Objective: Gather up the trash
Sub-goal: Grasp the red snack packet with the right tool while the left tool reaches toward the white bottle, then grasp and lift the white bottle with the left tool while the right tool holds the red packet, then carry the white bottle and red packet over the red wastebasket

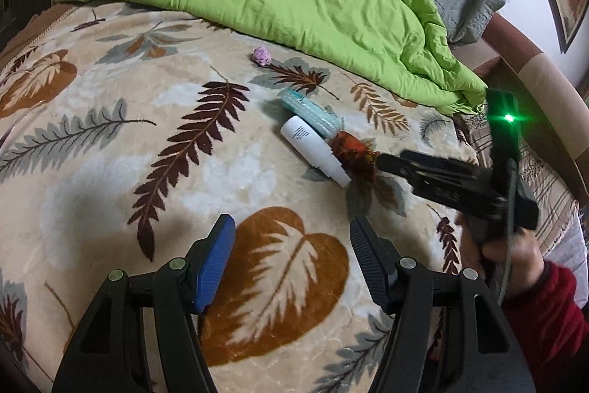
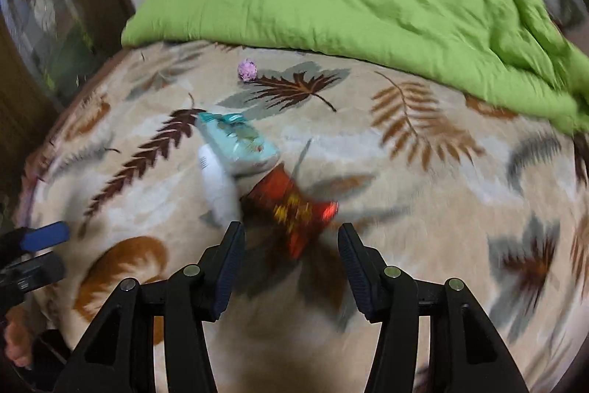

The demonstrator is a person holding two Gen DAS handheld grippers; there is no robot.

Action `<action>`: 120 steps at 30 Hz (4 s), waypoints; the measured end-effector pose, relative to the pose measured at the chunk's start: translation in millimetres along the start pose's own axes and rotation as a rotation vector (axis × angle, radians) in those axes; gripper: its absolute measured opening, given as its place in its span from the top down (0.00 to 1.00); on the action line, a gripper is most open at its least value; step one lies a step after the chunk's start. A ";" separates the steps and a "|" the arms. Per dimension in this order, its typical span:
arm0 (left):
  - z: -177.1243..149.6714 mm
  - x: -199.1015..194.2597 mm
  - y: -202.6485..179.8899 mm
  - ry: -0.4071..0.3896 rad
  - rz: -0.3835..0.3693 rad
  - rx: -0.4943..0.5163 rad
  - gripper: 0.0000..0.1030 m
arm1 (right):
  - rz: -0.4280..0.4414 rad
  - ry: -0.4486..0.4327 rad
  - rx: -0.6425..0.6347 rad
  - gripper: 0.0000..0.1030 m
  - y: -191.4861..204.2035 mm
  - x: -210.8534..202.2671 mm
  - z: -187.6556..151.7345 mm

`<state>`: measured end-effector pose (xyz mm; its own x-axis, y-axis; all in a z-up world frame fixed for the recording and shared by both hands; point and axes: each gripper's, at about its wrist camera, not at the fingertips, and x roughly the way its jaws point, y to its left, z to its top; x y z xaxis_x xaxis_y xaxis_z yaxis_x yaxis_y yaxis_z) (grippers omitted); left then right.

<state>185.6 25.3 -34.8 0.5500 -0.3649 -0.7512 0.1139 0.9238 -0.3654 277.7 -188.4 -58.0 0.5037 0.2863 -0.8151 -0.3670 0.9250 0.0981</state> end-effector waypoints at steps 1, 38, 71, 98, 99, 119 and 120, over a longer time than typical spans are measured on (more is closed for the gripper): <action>1.0 1.7 2.1 0.001 -0.001 -0.003 0.38 | -0.007 0.007 -0.030 0.45 1.9 5.9 3.3; 43.0 73.5 31.2 0.037 0.121 -0.029 0.39 | 0.101 0.047 0.076 0.61 41.8 7.1 -47.4; -3.0 2.3 -6.1 -0.184 0.269 0.136 0.66 | 0.073 -0.060 0.123 0.61 55.6 -28.3 -64.4; -68.7 -78.5 -71.0 -0.277 0.306 0.308 0.66 | 0.064 -0.239 0.235 0.61 94.3 -151.8 -134.7; -69.4 -80.1 -72.0 -0.278 0.304 0.311 0.66 | 0.061 -0.242 0.236 0.61 94.3 -153.7 -135.3; -84.5 -85.5 -72.2 -0.242 0.174 0.277 0.71 | 0.041 -0.247 0.268 0.61 92.7 -171.0 -153.7; -86.0 -84.0 -72.6 -0.241 0.171 0.278 0.71 | 0.042 -0.247 0.270 0.61 92.1 -171.4 -154.2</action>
<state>60.0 -21.0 7.6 0.7547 -0.1963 -0.6260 0.2052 0.9769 -0.0590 36.9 -190.8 2.7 0.6785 0.3462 -0.6479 -0.1878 0.9344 0.3027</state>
